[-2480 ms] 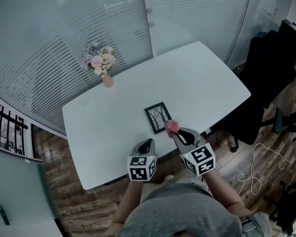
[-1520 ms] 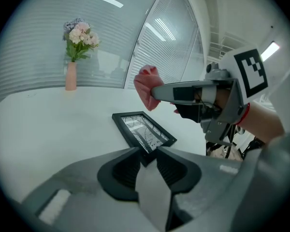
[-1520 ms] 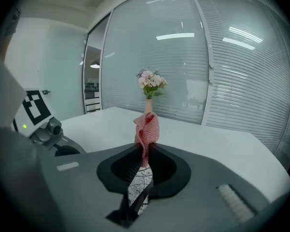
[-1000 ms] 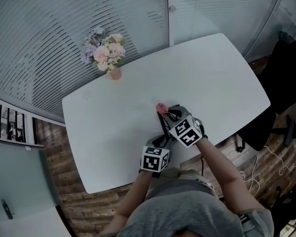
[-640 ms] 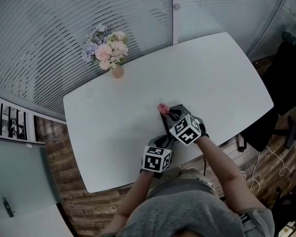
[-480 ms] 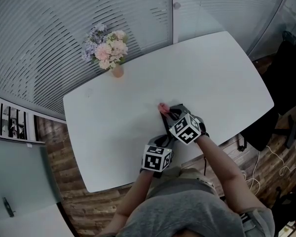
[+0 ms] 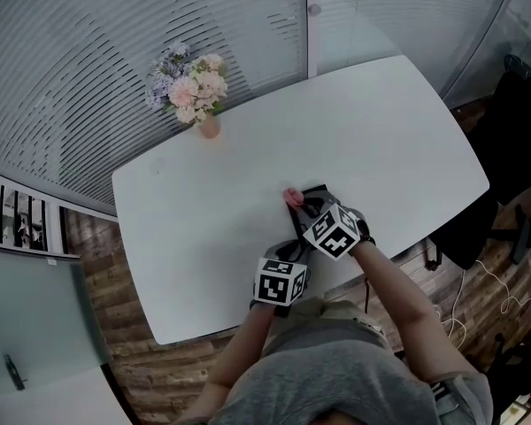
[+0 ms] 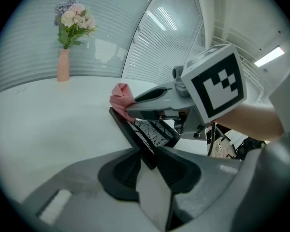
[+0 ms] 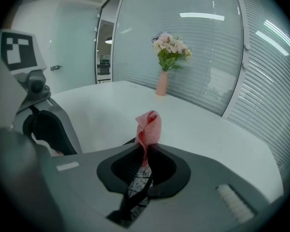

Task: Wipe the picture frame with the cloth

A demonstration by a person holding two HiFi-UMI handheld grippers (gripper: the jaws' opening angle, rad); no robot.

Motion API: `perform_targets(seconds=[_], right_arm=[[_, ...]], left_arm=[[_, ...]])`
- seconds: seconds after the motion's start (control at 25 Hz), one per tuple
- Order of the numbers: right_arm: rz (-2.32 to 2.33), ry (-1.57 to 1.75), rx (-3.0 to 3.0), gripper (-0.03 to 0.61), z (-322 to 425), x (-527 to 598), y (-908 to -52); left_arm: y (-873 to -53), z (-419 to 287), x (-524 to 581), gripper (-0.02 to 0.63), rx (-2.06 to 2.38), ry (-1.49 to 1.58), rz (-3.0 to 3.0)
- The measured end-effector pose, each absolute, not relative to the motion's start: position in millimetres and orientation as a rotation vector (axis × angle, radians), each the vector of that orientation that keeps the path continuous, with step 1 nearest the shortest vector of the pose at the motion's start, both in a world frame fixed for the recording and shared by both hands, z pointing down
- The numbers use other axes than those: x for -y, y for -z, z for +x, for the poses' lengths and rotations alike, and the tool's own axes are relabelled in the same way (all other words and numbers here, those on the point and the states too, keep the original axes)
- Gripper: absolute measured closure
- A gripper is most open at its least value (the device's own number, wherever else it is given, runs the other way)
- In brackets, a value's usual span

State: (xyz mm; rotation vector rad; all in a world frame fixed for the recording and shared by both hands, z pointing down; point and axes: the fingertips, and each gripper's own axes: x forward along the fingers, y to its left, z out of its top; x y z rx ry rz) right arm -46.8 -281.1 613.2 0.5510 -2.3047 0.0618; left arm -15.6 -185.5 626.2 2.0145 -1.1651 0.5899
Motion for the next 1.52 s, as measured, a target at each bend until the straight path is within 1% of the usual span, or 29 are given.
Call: perform_targets(seconds=[1.52], right_arm=[[0.287,-0.133,2.261,0.541,-15,203,-619]], left_arm=[[-625,-15,186,0.511,1.209,-0.603,2.030]])
